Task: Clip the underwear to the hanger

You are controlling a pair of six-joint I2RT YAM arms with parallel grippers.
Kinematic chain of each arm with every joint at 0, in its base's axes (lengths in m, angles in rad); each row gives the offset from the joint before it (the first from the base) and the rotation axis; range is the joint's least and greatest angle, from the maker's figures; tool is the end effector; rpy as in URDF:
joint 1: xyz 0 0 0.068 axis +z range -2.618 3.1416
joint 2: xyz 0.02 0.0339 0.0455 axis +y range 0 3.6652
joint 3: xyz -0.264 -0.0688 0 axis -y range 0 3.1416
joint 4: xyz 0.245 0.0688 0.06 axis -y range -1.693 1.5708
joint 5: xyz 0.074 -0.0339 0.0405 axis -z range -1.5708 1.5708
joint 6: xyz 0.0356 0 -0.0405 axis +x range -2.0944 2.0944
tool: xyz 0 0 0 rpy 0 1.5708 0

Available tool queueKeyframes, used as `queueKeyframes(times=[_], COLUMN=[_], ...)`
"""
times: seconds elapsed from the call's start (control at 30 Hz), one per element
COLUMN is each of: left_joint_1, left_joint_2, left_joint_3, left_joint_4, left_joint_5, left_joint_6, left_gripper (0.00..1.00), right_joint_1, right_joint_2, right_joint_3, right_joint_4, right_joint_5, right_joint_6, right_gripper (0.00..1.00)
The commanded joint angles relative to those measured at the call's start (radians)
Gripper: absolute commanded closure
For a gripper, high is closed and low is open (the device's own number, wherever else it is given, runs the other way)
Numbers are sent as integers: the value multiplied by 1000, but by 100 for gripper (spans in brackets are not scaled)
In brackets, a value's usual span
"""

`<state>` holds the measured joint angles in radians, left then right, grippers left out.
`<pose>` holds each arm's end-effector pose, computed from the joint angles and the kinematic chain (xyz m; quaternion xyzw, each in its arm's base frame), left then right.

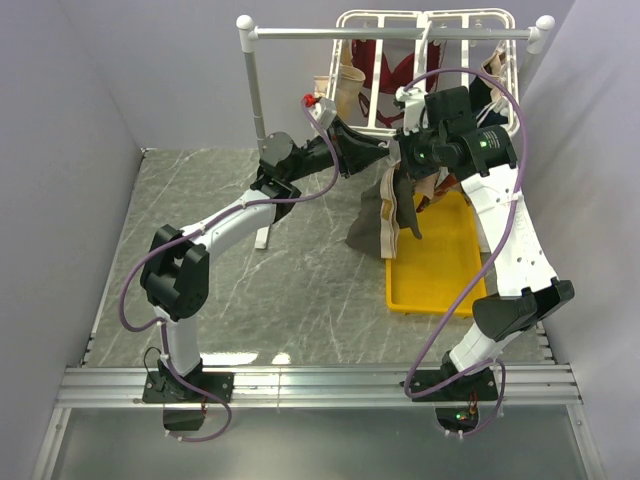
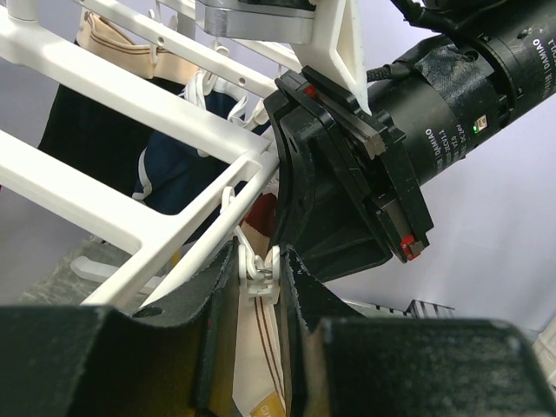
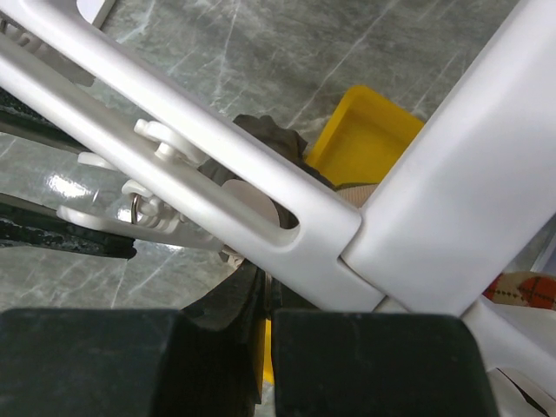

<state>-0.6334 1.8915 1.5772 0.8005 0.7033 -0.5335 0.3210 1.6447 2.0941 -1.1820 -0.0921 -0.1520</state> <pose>0.3444 -0.2815 0.3926 0.3189 0.4692 -0.5914 0.5731 0.2983 0.1026 0.4641 -0.2320 0.8827 0.0762 0.4015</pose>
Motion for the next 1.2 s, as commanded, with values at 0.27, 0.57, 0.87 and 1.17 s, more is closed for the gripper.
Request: queueKeyframes(times=[0.27,0.57,0.87,1.17], left_joint_1=[-49,-51,-49,-51], left_joint_2=[6,11,31,29], left_joint_3=[15,20,50,46], left_joint_4=[-6,-4,11,-6], left_joint_5=[255,240,236,222], left_joint_6=[3,13,18,59], left_gripper=[100,100,100,100], right_joint_1=[-3,4,6,15], right_joint_2=[32,-74,-82,-83], right_joint_3=[27,-95,-106,-118], right_joint_4=[114,267,234,219], right_joint_5=[127,124,124,95], right_joint_6=[51,149,226,232], right_gripper=[100,100,100,100])
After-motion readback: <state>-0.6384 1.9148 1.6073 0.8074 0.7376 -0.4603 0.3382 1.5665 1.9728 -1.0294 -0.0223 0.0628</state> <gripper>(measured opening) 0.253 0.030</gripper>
